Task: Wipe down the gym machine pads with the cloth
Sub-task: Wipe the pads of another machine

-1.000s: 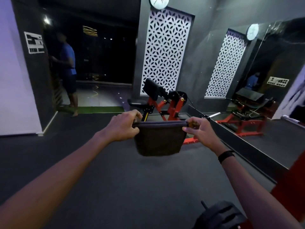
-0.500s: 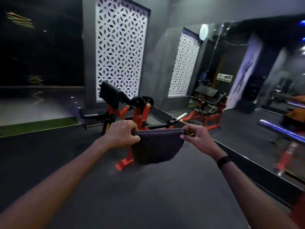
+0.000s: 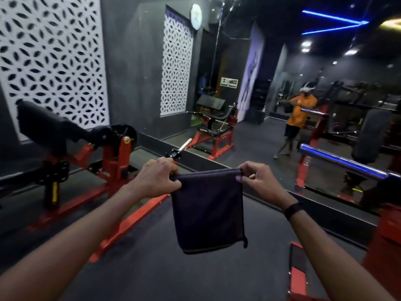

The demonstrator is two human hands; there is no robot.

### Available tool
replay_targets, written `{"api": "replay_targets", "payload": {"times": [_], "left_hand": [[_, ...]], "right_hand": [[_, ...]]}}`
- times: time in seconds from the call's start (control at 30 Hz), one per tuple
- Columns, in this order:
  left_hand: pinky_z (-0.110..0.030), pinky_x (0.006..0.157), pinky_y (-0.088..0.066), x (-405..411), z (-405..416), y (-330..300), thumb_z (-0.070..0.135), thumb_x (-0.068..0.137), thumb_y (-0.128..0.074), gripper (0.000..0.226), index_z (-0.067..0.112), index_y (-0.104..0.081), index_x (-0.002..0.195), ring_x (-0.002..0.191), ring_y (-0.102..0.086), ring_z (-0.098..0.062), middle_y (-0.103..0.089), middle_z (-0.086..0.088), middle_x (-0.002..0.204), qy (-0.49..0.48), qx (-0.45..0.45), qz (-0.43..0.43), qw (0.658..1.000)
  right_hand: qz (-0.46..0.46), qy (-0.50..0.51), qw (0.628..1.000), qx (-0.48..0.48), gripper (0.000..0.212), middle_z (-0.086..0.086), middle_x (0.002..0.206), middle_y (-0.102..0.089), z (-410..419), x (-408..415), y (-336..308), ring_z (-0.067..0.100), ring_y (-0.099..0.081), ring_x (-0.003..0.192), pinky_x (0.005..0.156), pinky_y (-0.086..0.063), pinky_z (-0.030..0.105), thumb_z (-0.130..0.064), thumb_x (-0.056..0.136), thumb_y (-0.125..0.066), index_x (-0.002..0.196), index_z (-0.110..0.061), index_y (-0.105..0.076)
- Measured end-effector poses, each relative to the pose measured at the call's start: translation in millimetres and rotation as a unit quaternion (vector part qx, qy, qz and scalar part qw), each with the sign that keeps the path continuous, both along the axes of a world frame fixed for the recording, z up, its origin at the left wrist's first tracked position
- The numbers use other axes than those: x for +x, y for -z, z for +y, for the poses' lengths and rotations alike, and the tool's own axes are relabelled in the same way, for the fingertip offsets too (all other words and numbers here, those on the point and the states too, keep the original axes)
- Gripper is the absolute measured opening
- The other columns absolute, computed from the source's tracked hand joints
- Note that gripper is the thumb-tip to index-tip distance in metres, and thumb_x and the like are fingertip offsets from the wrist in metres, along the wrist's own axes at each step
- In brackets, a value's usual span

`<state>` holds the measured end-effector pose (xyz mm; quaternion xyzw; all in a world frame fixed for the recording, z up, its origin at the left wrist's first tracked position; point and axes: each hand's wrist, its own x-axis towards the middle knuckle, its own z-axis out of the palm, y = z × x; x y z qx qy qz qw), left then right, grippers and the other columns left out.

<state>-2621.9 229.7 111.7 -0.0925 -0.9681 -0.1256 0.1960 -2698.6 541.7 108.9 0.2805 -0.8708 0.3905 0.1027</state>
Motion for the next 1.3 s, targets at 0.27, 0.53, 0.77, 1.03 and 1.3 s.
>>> {"api": "replay_targets", "payload": {"times": [0.27,0.53,0.77,1.03,1.3], "left_hand": [[-0.031,0.077,-0.037,-210,6,-51,0.05,0.065,-0.042,0.047,0.025,-0.072,0.089,0.097,-0.057,-0.019,-0.053,0.009,0.086,0.056,-0.035,0.023,0.998],[-0.036,0.089,-0.05,-374,2,8,0.035,0.09,-0.063,0.027,0.03,-0.07,0.115,0.109,-0.059,-0.016,-0.065,0.007,0.113,0.104,-0.048,-0.098,0.989],[-0.042,0.084,-0.053,-548,10,38,0.033,0.086,-0.059,0.02,0.028,-0.072,0.101,0.098,-0.065,-0.02,-0.069,0.008,0.095,0.154,-0.011,-0.137,0.979],[-0.035,0.084,-0.05,-750,69,13,0.026,0.09,-0.069,0.023,0.021,-0.073,0.113,0.104,-0.064,-0.022,-0.069,0.0,0.107,0.217,0.032,-0.056,0.974],[-0.046,0.083,-0.053,-887,182,42,0.025,0.089,-0.071,0.018,0.023,-0.076,0.106,0.104,-0.06,-0.027,-0.067,-0.001,0.098,0.292,0.054,-0.038,0.954]], "right_hand": [[0.019,0.078,0.997,0.005,0.015,-0.011,0.08,-0.065,14,-166,-32,0.014,-0.062,0.075,0.074,-0.055,0.052,-0.044,0.075,-0.071,0.087,-0.037,-0.064],[-0.023,0.107,0.992,0.057,0.021,-0.015,0.079,-0.068,22,-308,11,0.009,-0.063,0.076,0.076,-0.055,0.052,-0.048,0.069,-0.068,0.088,-0.04,-0.064],[-0.025,0.147,0.985,0.082,0.03,-0.014,0.083,-0.07,36,-454,28,0.014,-0.067,0.081,0.076,-0.055,0.052,-0.06,0.066,-0.063,0.09,-0.042,-0.065],[0.003,0.266,0.962,0.067,0.017,-0.002,0.085,-0.07,78,-591,11,0.015,-0.062,0.078,0.075,-0.047,0.031,-0.013,0.082,-0.079,0.094,-0.018,-0.069],[-0.022,0.403,0.915,-0.006,0.019,-0.017,0.075,-0.064,164,-690,46,0.007,-0.059,0.072,0.077,-0.055,0.043,-0.028,0.077,-0.079,0.085,-0.037,-0.065]]}}
